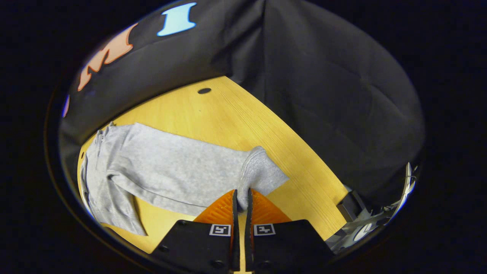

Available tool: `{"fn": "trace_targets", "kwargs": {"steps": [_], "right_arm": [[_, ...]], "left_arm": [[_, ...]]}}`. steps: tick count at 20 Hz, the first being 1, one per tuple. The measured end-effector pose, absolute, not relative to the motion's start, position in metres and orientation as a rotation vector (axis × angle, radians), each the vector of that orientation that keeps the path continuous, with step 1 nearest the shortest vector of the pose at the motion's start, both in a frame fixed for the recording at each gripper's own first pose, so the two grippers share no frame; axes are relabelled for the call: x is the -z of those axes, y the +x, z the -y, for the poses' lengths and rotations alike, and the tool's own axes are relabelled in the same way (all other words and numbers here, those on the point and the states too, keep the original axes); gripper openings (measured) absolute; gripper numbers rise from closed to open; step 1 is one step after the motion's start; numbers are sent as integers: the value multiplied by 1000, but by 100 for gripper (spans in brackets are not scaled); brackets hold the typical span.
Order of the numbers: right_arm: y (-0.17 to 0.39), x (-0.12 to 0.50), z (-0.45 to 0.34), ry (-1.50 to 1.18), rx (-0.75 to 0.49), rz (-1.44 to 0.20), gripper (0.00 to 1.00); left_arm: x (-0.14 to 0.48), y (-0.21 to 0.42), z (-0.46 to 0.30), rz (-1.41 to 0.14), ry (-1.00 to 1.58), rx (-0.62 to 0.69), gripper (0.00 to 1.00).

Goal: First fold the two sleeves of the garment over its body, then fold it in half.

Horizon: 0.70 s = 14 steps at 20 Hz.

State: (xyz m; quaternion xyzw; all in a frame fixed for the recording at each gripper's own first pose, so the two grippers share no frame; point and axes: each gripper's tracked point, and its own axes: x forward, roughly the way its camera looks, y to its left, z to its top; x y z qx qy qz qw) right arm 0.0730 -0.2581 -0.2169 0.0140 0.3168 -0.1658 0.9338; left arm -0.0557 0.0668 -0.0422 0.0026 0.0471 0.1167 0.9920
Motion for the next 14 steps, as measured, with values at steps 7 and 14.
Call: {"fn": "trace_targets", "kwargs": {"steps": [7, 14], "right_arm": [[109, 159, 126, 25, 141, -548, 7], [141, 130, -31, 31, -78, -487, 7]], "left_arm": [[37, -61, -86, -84, 2, -211, 94], [50, -87, -122, -120, -16, -237, 94]]}}
